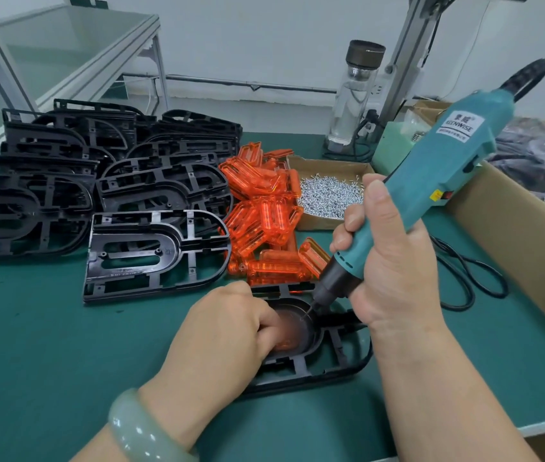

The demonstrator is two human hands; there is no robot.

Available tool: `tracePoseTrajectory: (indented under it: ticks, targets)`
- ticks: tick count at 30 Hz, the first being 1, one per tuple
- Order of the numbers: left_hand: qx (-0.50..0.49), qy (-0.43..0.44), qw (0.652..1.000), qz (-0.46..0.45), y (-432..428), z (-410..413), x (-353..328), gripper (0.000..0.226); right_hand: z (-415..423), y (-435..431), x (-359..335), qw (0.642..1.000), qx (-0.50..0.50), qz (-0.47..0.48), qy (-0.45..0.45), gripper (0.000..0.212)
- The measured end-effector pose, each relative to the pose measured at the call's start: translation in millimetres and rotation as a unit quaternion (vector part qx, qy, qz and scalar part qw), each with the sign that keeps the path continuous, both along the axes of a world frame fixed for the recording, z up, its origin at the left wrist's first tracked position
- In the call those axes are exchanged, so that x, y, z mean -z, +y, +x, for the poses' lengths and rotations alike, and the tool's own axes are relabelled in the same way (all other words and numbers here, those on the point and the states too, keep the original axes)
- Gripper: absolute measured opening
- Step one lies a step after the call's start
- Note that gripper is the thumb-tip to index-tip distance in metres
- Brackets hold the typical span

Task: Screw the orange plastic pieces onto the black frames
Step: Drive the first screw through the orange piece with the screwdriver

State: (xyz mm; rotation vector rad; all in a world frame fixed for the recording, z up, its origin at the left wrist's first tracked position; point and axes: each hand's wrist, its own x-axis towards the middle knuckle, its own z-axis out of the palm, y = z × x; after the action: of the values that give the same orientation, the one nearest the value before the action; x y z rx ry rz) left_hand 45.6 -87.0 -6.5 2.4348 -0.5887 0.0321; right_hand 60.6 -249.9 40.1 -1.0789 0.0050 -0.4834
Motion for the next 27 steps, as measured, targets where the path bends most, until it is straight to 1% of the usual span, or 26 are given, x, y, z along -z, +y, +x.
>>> tracePoseTrajectory:
  ticks: [14, 24, 26, 27]
  targets:
    - [-0.008, 0.001, 1.0, 0.0, -0.8, -1.5, 1.0, 0.012, -3.8, 7.2, -1.9, 1.0, -0.009, -0.01, -0.005, 0.013]
    - [-0.012, -0.005, 1.0, -0.01, 0.0, -1.0, 3.7, 0.011, -4.3, 11.8, 1.5, 0.997, -0.034, -0.067, -0.017, 0.013]
    - [-0.01, -0.007, 1.0, -0.01, 0.2, -1.0, 3.8, 0.011, -5.2, 12.9, 2.0, 0.995, -0.047, -0.082, -0.027, 0.017]
    - [-0.008, -0.008, 1.0, -0.01, 0.3, -1.0, 3.7, 0.011, -6.2, 12.6, 2.4, 0.993, -0.059, -0.093, -0.034, 0.023]
